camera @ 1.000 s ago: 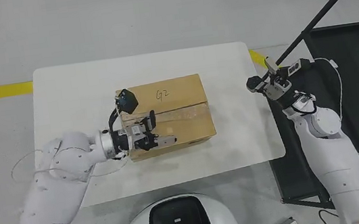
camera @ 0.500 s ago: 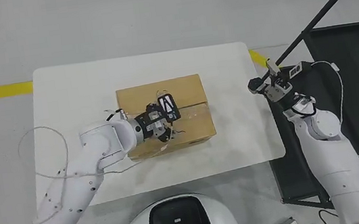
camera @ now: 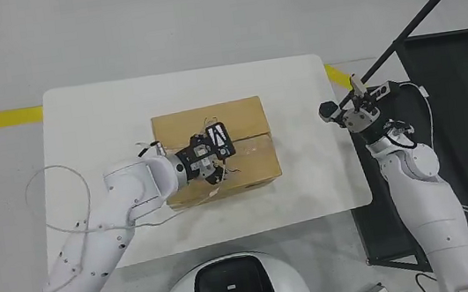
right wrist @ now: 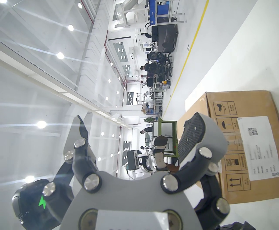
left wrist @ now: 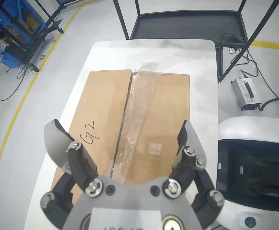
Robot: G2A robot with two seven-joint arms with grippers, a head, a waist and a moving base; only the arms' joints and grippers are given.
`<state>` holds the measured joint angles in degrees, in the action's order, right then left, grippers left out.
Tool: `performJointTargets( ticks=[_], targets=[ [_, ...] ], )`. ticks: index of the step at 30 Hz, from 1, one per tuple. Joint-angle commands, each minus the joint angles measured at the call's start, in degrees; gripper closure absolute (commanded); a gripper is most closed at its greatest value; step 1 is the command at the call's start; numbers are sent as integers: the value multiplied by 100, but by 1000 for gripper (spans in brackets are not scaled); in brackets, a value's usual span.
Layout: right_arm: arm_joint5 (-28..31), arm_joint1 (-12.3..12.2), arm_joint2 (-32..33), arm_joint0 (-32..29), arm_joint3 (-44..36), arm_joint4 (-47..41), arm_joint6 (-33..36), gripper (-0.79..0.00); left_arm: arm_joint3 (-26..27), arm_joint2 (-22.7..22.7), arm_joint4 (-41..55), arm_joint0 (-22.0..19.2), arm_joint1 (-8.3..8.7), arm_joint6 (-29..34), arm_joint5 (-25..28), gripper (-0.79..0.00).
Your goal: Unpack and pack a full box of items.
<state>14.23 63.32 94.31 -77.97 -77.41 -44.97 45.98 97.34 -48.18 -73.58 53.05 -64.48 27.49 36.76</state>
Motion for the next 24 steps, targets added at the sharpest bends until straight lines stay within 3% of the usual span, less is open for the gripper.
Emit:
performJointTargets(
  ticks=[1, 8, 14, 24],
  targets=[
    [-38, -7, 32, 35, 117, -26, 97, -785, 0, 0, 0, 0, 0, 0, 0, -785],
    [-247, -28, 94, 80, 309, -18, 268, -785, 159, 409, -1182, -108, -69, 180, -194, -785],
    [-247, -28, 94, 80, 309, -18, 268, -785, -157, 940, -2053, -378, -250, -49, -541, -785],
    [-247, -28, 94, 80, 309, -18, 268, -785, -515, 1398, -2942, -633, -475, -143, -718, -785]
  ],
)
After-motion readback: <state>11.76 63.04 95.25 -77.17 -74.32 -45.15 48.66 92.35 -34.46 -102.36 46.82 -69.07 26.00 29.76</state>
